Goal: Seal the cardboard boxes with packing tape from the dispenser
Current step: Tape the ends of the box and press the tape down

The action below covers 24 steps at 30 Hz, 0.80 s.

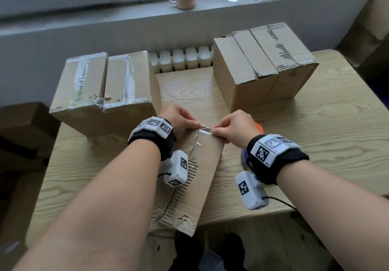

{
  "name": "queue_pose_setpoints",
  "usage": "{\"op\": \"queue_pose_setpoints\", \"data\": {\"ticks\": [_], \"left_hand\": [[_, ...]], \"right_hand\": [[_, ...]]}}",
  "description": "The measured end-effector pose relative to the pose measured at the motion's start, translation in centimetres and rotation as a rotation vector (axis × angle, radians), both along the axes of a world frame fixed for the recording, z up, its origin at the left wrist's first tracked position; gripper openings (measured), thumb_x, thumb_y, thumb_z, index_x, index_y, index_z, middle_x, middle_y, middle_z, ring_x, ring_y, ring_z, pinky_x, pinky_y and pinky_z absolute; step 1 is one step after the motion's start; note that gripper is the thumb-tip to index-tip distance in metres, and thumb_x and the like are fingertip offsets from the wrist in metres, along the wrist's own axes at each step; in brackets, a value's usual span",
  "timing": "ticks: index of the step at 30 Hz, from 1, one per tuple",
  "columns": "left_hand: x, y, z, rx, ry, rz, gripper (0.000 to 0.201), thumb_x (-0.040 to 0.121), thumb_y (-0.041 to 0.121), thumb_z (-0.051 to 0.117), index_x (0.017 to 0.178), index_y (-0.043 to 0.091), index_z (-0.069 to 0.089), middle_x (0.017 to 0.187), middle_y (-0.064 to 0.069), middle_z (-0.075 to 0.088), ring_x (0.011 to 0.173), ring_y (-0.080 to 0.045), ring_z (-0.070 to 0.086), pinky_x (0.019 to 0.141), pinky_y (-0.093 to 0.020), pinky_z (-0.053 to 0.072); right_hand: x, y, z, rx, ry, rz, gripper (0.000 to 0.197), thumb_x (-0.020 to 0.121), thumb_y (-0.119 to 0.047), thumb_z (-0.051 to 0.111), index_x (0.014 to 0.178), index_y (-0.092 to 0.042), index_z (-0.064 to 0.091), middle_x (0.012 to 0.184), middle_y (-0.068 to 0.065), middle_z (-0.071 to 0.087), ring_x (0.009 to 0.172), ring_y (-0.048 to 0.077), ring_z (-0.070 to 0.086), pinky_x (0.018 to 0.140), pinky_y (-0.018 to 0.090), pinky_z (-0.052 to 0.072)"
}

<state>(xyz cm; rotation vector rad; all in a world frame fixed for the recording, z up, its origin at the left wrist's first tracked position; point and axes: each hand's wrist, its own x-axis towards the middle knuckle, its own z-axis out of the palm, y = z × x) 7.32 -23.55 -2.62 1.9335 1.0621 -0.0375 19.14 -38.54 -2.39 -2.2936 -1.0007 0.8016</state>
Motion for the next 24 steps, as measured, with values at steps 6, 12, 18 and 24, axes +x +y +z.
{"op": "queue_pose_setpoints", "data": {"ticks": [6, 12, 18, 24], "left_hand": [[-1.3, 0.2, -0.7, -0.08, -0.071, 0.258, 0.012, 0.066, 0.026, 0.087, 0.071, 0.02, 0.077, 0.072, 0.003, 0.072, 0.076, -0.014, 0.067, 0.07, -0.027, 0.053], [-1.8, 0.1, -0.9, 0.002, -0.072, 0.305, 0.015, 0.064, 0.032, 0.087, 0.071, 0.023, 0.077, 0.07, 0.006, 0.072, 0.07, -0.01, 0.064, 0.067, -0.024, 0.052], [-2.1, 1.2, -0.1, 0.018, 0.039, 0.121, 0.01, 0.071, 0.028, 0.084, 0.078, 0.026, 0.077, 0.086, 0.006, 0.073, 0.093, -0.011, 0.065, 0.09, -0.03, 0.051], [-3.3, 1.9, 1.2, 0.159, 0.292, 0.092, 0.019, 0.068, 0.031, 0.086, 0.08, 0.018, 0.077, 0.083, 0.002, 0.072, 0.081, -0.013, 0.065, 0.076, -0.028, 0.054]], "right_hand": [[0.2, 0.1, -0.3, -0.073, -0.066, -0.147, 0.032, 0.072, -0.044, 0.081, 0.067, -0.014, 0.073, 0.069, 0.001, 0.071, 0.075, 0.015, 0.068, 0.072, 0.027, 0.054], [-0.3, -0.2, 0.0, -0.062, -0.125, -0.164, 0.029, 0.076, -0.041, 0.078, 0.069, -0.013, 0.075, 0.067, 0.003, 0.072, 0.074, 0.016, 0.067, 0.067, 0.024, 0.049], [-0.7, -0.4, -0.6, 0.052, -0.081, -0.231, 0.004, 0.076, -0.017, 0.077, 0.072, -0.018, 0.075, 0.072, 0.0, 0.072, 0.077, 0.018, 0.07, 0.079, 0.034, 0.057], [-0.8, 0.1, -0.4, 0.162, 0.152, -0.377, 0.011, 0.078, -0.013, 0.068, 0.076, -0.024, 0.067, 0.077, 0.004, 0.074, 0.083, 0.022, 0.071, 0.081, 0.041, 0.058]]}}
